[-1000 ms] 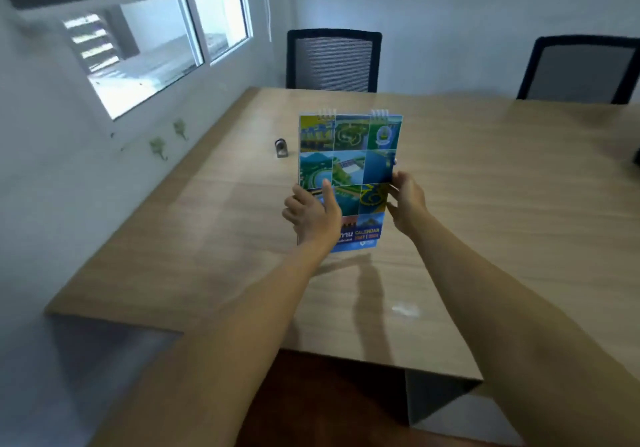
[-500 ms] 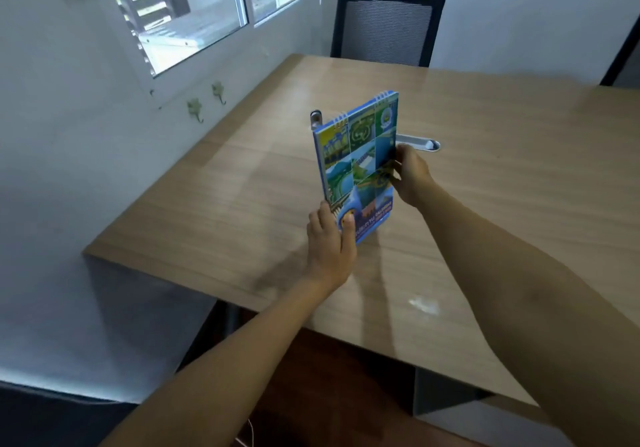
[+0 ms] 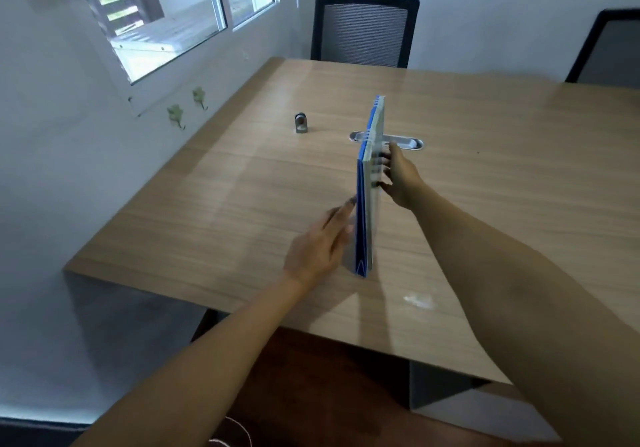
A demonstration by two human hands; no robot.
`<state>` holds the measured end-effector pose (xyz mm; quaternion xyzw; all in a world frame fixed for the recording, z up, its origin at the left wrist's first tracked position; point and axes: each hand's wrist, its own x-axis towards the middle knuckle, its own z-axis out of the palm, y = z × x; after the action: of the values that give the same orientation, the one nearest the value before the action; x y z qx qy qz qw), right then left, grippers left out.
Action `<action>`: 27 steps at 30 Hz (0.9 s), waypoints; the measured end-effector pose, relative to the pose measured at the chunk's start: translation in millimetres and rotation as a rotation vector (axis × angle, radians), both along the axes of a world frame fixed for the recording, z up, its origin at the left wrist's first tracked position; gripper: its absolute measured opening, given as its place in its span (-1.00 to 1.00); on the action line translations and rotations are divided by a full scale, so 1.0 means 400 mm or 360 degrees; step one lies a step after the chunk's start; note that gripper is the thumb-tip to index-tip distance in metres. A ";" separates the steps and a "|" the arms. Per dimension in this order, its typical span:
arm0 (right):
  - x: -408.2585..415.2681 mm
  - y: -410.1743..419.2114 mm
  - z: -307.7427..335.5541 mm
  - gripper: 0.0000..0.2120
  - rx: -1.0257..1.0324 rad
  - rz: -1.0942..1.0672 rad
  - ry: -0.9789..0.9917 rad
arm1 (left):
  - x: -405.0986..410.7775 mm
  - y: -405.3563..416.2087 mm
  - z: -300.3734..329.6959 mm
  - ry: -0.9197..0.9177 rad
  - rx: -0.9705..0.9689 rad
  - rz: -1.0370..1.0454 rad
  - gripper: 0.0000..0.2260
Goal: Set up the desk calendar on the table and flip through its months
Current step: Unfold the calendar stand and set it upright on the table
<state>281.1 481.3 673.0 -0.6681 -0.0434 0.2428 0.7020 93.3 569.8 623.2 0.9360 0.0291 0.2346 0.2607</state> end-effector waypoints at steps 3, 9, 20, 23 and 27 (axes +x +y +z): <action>-0.046 -0.024 -0.032 -0.70 -0.0154 0.0124 -0.0183 | 0.021 0.001 0.043 0.0137 -0.0003 -0.0150 -0.42; -0.138 -0.123 -0.090 -0.67 -0.0390 0.0056 -0.0657 | 0.056 -0.019 0.076 0.0172 -0.0142 -0.0330 -0.30; -0.247 -0.251 -0.126 -0.24 -0.0847 0.0641 -0.0913 | 0.079 0.044 0.088 0.0323 0.0048 -0.0438 -0.26; -0.239 -0.247 -0.120 0.06 -0.0955 0.0673 -0.1067 | 0.087 0.052 0.095 0.0394 0.0121 -0.0401 -0.23; -0.206 -0.224 -0.116 0.19 -0.0948 0.0689 -0.1096 | 0.092 0.055 0.106 0.0440 0.0232 -0.0397 -0.23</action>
<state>198.8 391.8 626.7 -0.8564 -0.3389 0.1500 0.3594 130.1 591.8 665.5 0.9721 -0.0687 0.0710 0.2129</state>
